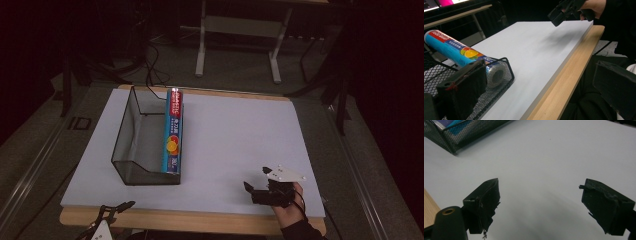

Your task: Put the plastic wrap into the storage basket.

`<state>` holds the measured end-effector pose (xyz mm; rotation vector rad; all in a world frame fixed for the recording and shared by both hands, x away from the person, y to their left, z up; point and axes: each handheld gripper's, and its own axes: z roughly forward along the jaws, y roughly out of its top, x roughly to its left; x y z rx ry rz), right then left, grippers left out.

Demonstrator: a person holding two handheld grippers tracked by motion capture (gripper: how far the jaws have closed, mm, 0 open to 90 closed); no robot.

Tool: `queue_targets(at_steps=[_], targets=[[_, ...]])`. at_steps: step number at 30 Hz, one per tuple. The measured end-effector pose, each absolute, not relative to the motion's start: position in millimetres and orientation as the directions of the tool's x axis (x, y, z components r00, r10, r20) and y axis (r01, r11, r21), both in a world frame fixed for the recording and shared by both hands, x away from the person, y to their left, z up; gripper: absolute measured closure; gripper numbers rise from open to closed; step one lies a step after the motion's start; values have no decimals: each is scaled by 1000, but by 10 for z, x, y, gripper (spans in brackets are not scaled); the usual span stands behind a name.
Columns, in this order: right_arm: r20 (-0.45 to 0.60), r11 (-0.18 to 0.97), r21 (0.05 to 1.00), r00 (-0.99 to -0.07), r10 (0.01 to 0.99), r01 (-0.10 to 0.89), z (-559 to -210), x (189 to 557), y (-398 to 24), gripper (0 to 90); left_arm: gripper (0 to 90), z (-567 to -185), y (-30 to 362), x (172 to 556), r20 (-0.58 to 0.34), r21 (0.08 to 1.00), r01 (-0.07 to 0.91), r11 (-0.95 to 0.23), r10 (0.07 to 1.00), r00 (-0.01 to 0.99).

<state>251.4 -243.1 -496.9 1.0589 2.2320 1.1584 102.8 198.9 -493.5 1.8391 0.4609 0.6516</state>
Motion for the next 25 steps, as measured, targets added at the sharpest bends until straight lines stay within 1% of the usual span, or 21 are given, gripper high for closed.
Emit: queue_targets(at_steps=[5, 9, 25], targets=[[-22, 385, 807, -628, 778, 448, -5011, 2476, -2458, 145, 1, -4937, 1986, 1030, 216, 937, 5, -349, 591, 777], [-37, 392, 810, -629, 776, 436, -5036, 2497, -2462, 145, 1, -4945, 1980, 1035, 216, 935, 9, -355, 586, 781], [-39, 413, 795, -640, 767, 445, -5106, 2573, -2468, 157, 1, -4960, 1967, 1044, 212, 930, 18, -367, 576, 789]])
